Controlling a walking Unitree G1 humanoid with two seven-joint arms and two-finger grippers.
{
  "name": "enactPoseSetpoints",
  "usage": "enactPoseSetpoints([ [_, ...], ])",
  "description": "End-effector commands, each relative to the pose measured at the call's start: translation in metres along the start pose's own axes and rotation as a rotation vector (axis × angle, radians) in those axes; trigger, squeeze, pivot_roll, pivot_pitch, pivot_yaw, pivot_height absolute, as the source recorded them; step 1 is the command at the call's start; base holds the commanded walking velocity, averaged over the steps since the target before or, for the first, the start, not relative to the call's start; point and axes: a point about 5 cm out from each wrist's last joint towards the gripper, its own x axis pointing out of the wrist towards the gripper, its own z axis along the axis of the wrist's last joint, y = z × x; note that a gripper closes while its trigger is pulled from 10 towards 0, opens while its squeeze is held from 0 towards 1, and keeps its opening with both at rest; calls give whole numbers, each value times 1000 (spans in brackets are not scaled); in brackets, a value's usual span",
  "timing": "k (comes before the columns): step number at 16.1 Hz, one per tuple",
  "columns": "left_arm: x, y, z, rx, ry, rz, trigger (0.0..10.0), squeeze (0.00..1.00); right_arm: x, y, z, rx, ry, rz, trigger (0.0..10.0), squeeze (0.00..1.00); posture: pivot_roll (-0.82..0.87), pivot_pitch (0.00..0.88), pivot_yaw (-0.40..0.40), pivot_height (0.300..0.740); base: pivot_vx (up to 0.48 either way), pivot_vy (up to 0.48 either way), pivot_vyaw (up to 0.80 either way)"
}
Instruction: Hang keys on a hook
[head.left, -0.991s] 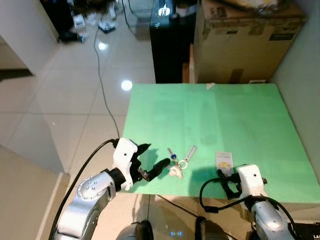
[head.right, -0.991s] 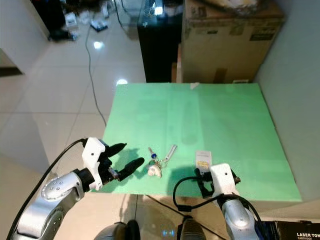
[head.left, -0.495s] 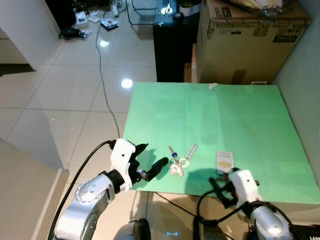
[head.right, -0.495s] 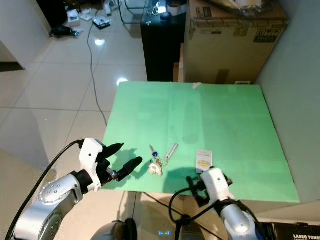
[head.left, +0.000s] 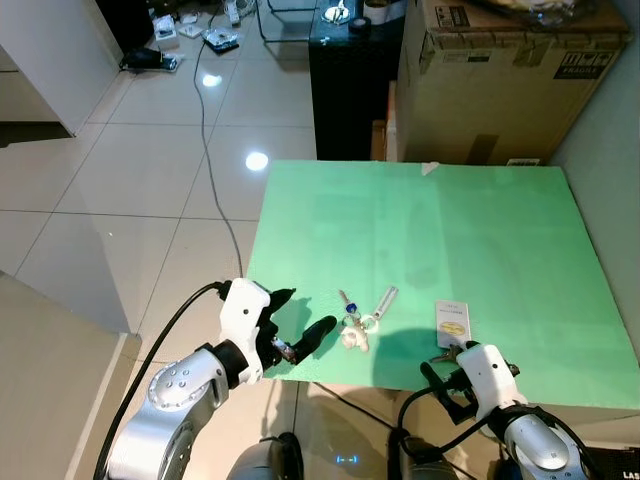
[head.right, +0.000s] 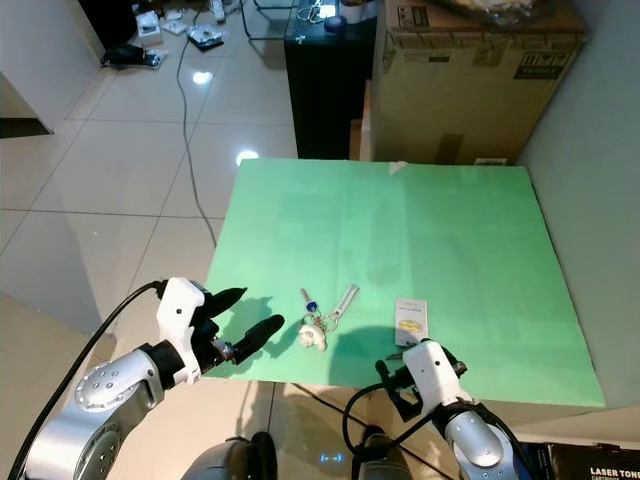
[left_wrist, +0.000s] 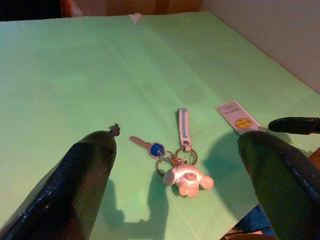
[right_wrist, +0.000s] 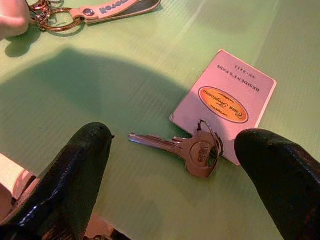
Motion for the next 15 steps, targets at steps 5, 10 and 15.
enactPoseSetpoints([
  [5,-2,-1,-1,-9,6,2,10000,0,0,-2,-4,6,3,-8,4902,0,-23,228,94,740,0,0,0],
  [10,-3,-2,0,-10,7,1,10000,0,1,-1,-10,18,23,-26,588,0,-19,239,99,740,0,0,0],
  [15,-1,-2,0,-8,11,-7,10000,0,3,0,-9,21,17,-44,0,0,-22,243,108,740,0,0,0],
])
